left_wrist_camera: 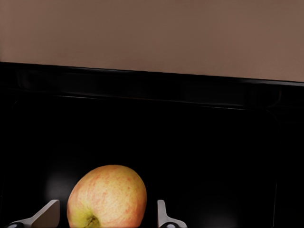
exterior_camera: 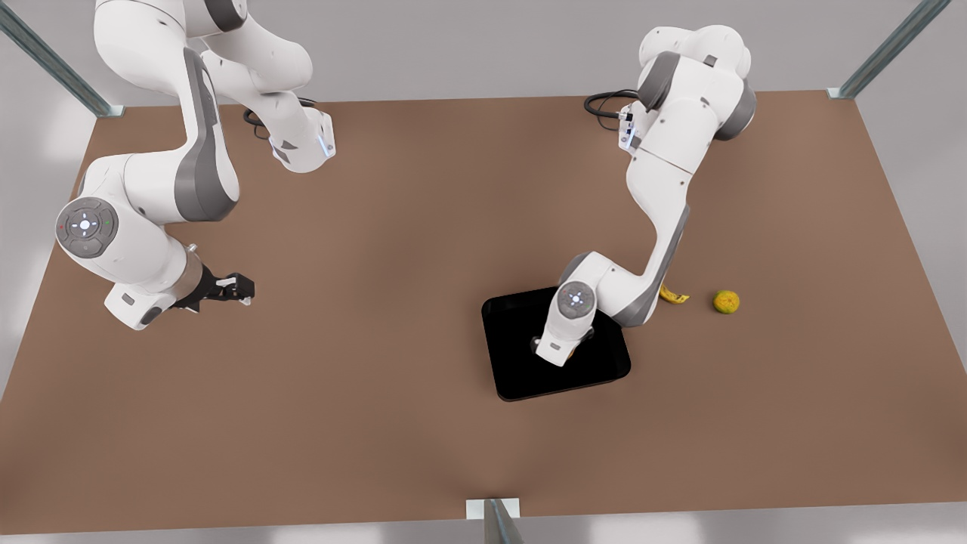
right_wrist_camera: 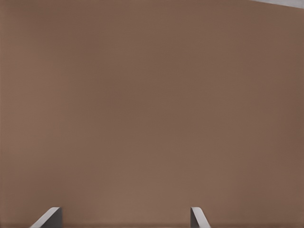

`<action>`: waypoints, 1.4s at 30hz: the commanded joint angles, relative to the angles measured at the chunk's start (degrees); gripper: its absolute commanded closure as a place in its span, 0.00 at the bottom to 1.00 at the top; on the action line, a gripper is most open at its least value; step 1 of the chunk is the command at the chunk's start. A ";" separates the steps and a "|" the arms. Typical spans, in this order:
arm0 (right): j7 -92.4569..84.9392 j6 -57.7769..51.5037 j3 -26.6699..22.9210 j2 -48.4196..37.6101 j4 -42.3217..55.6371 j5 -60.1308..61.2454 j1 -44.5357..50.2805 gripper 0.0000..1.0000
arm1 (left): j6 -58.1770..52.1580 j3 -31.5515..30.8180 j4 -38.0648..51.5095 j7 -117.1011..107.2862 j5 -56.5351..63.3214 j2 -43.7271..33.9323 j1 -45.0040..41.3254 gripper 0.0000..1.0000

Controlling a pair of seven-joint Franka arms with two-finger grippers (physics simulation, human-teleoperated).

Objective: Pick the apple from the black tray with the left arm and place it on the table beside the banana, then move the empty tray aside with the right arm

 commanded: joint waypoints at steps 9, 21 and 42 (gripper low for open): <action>-0.08 -0.04 0.05 -0.06 0.03 -0.04 0.01 0.00 | 3.72 -0.01 -0.52 -5.91 -0.01 1.64 0.28 0.00; -0.08 -0.04 0.05 -0.06 -0.06 -0.13 0.09 0.00 | -22.99 -0.97 3.87 6.12 -3.61 -10.48 7.84 0.28; 41.40 25.89 0.93 12.86 -2.43 6.64 23.30 0.00 | -33.20 -2.82 -1.75 54.83 -17.85 -33.51 29.11 0.00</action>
